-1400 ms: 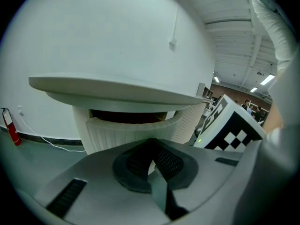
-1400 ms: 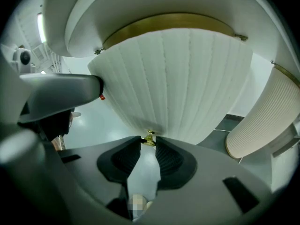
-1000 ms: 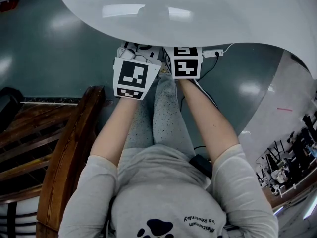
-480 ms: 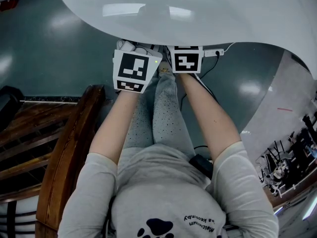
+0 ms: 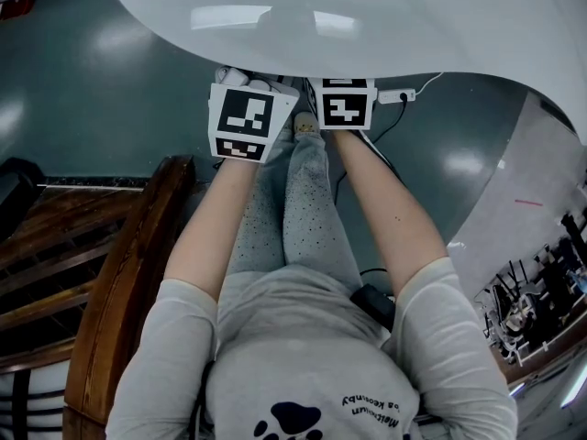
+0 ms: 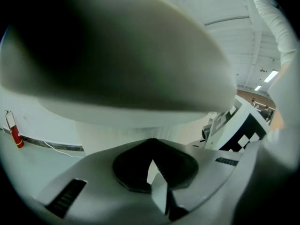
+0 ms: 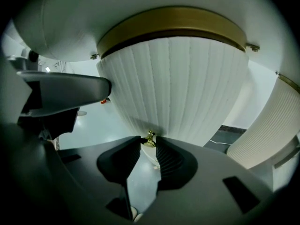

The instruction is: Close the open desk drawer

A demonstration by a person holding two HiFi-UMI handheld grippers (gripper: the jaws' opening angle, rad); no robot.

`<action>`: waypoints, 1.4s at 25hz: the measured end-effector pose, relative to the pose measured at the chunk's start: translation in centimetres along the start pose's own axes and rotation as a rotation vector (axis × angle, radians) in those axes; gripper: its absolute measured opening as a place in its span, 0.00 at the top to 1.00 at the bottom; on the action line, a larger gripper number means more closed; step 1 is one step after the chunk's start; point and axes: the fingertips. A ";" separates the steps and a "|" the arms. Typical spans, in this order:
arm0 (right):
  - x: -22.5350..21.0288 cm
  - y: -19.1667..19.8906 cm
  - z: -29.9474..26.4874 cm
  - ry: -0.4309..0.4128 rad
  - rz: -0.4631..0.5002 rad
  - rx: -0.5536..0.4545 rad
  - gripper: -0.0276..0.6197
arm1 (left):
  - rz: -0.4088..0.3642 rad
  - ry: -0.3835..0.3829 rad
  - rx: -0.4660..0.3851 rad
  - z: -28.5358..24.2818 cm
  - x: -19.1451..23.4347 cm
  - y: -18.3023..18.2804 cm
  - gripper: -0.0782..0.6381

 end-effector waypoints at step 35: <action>2.7 -1.3 14.9 -0.015 0.031 -0.189 0.93 | 0.099 -0.008 0.030 7.7 -6.7 -1.6 0.88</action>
Point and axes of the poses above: the fingertips, and each gripper's own axes: z backward along the fingers, x to its left, y out of its underside, and after that the axes turned 8 degrees about -z, right-handed
